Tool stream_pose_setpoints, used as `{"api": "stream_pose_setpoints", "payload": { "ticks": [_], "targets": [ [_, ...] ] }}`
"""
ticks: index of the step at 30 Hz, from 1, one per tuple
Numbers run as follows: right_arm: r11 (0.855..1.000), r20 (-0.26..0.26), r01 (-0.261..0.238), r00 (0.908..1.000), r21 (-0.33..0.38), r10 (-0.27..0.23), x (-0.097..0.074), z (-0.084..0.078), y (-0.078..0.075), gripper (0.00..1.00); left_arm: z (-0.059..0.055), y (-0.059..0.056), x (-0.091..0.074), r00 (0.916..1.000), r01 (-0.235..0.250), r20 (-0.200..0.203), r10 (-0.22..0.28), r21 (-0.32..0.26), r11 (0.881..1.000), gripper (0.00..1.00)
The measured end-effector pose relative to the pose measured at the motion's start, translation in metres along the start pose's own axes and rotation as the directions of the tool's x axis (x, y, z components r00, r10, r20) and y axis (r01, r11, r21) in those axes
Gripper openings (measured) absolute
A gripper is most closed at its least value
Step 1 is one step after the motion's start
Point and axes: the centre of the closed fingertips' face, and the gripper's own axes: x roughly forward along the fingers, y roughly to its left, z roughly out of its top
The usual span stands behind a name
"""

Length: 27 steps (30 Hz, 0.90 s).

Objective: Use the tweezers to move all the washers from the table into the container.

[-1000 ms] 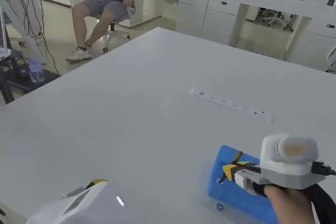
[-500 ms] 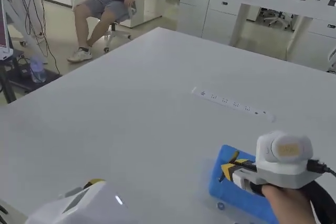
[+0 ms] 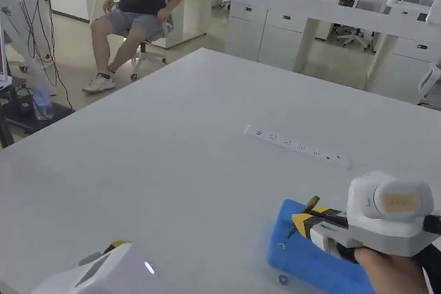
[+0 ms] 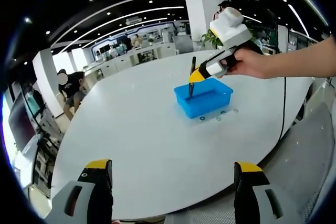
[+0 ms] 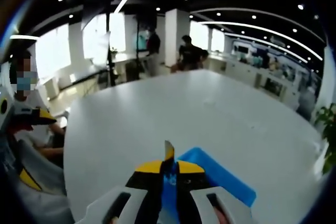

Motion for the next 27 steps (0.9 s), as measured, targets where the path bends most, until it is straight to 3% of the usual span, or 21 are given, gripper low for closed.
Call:
{"api": "stream_pose_setpoints", "payload": {
  "ticks": [8,11,21,27],
  "targets": [
    [0.999,0.032,-0.031,0.999,0.01,0.031,-0.02,0.003,0.016,0.04,0.005,0.001,-0.001,0.9999,-0.001,0.01,0.001,0.009,1.0,0.99],
    [0.999,0.035,-0.033,0.9988,0.003,0.033,-0.025,0.0,0.022,0.04,0.005,-0.003,0.0,0.9998,0.019,0.002,-0.019,0.014,1.0,0.99],
    [0.998,-0.014,-0.057,0.9982,0.007,0.058,-0.027,-0.031,0.039,0.04,0.011,-0.009,-0.001,0.9995,0.027,0.014,-0.027,0.009,1.0,0.99],
    [0.998,-0.044,-0.058,0.9973,0.018,0.059,-0.016,-0.048,0.033,0.04,0.009,-0.008,-0.001,0.9998,0.02,0.005,-0.02,0.016,1.0,0.99]
  ]
}}
